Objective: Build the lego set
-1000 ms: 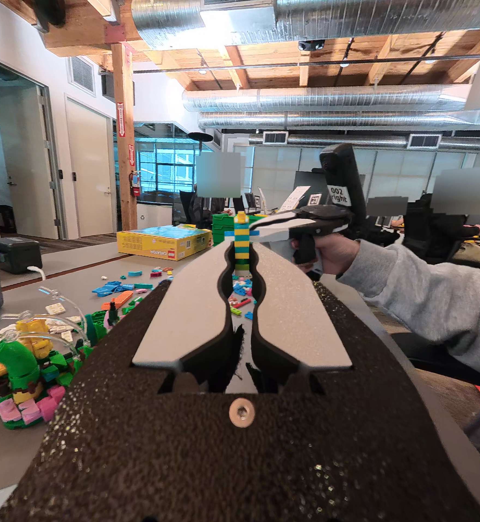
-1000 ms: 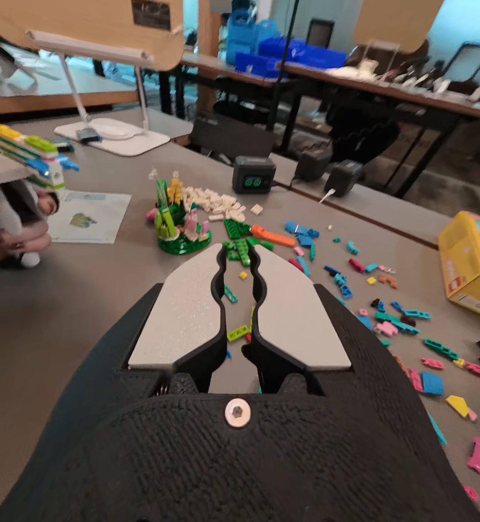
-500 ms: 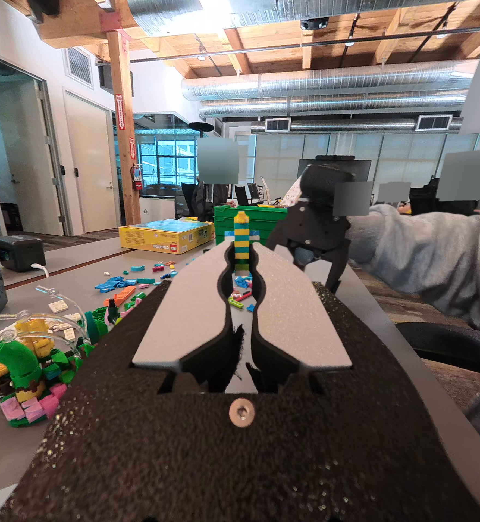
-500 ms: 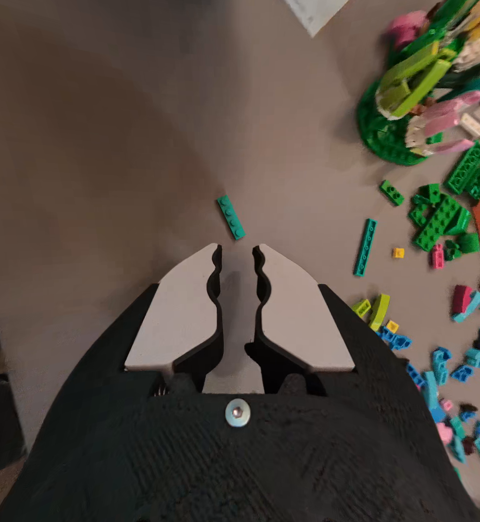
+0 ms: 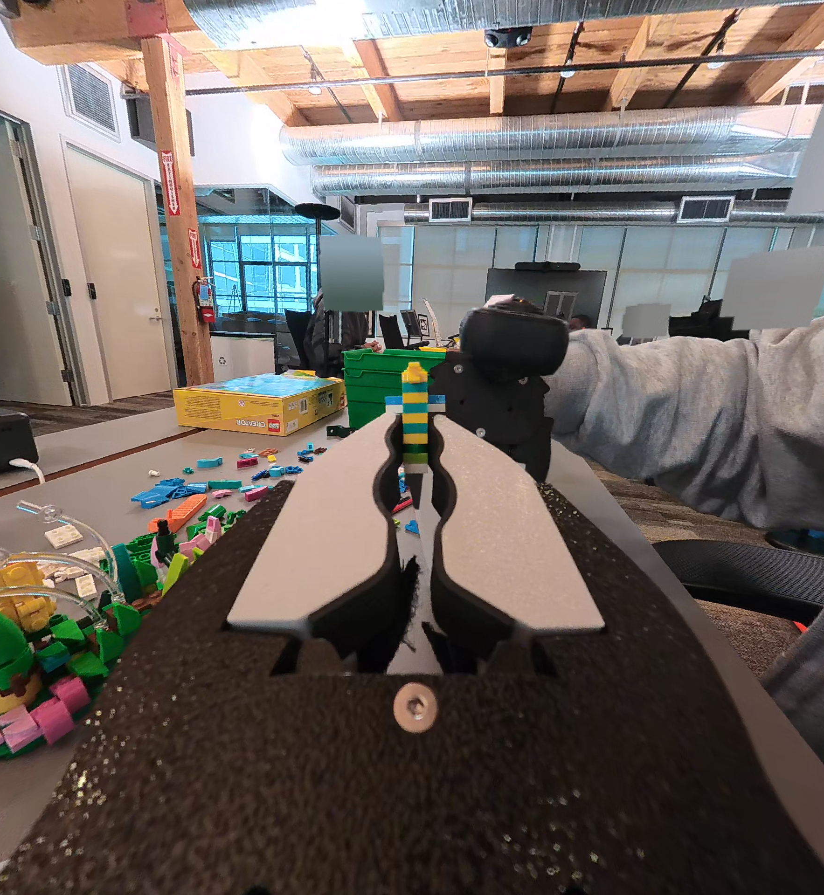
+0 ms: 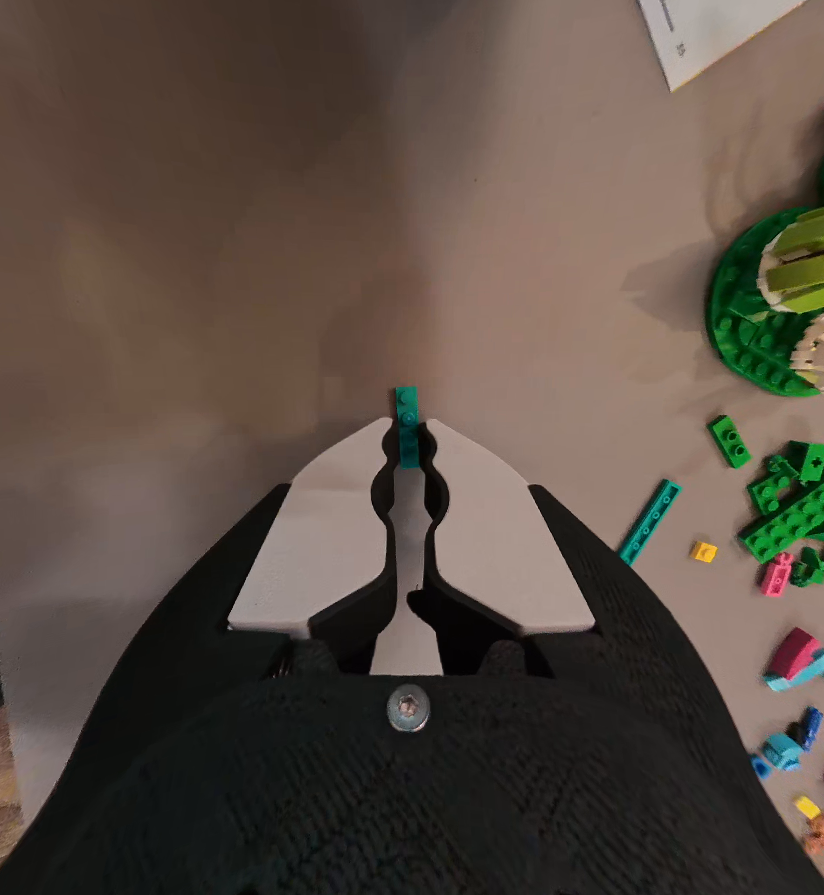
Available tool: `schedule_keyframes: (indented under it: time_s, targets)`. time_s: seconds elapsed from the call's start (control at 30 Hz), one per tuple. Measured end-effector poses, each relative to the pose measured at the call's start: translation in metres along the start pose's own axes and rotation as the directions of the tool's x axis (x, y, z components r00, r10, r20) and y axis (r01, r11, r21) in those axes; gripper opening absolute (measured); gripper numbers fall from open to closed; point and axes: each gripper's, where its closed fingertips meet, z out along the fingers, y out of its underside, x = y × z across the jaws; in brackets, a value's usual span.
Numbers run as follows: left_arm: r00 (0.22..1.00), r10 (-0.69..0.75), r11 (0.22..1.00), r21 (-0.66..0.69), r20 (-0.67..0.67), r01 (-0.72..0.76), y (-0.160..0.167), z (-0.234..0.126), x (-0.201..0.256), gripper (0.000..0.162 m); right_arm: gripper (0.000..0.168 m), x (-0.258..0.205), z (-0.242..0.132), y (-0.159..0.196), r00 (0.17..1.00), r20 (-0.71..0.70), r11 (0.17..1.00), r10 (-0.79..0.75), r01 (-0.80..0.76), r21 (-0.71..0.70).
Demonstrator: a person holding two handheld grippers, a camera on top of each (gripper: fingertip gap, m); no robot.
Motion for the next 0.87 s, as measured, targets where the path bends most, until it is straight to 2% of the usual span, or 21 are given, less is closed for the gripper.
schedule_keyframes:
  time_s: [0.07, 0.1, 0.2, 0.27, 0.33, 0.43, 0.57, 0.87]
  targets:
    - [1.0, 0.002, 1.0, 0.003, 0.008, -0.002, -0.001, -0.001, -0.002, 0.008, 0.006, 0.009, -0.014, 0.001, 0.998, -0.044, 0.999, 0.038, -0.038, -0.002]
    - [1.0, 0.0, 1.0, 0.008, 0.012, 0.0, -0.002, -0.001, -0.003, 0.008, 0.006, 0.016, -0.028, -0.004, 0.994, -0.075, 0.997, 0.074, -0.071, 0.042]
    - [1.0, -0.004, 1.0, 0.008, 0.014, 0.004, -0.001, 0.0, -0.004, 0.008, 0.005, 0.038, -0.085, -0.039, 0.974, -0.131, 0.948, 0.183, -0.14, 0.285]
    - [1.0, 0.0, 1.0, 0.003, 0.005, 0.0, -0.001, 0.001, -0.002, 0.008, 0.005, 0.04, -0.114, -0.067, 0.977, -0.108, 0.905, 0.182, -0.124, 0.408]
    - [1.0, 0.012, 1.0, -0.004, -0.007, -0.012, 0.0, 0.001, 0.001, 0.008, 0.005, 0.032, -0.126, -0.096, 0.989, -0.04, 0.877, 0.142, -0.108, 0.468]
    - [0.999, 0.037, 0.999, -0.01, -0.019, -0.037, -0.001, 0.002, 0.005, 0.008, 0.005, 0.025, -0.12, -0.118, 0.996, -0.022, 0.899, 0.089, -0.071, 0.432]
    - [0.999, 0.038, 0.999, -0.016, -0.023, -0.039, 0.0, 0.002, 0.006, 0.008, 0.005, 0.028, -0.113, -0.131, 0.996, -0.062, 0.922, 0.064, -0.035, 0.385]
    - [0.999, 0.032, 0.999, -0.004, -0.03, -0.032, -0.003, 0.001, 0.005, 0.008, 0.006, 0.03, -0.116, -0.13, 0.997, -0.068, 0.947, 0.033, -0.009, 0.321]
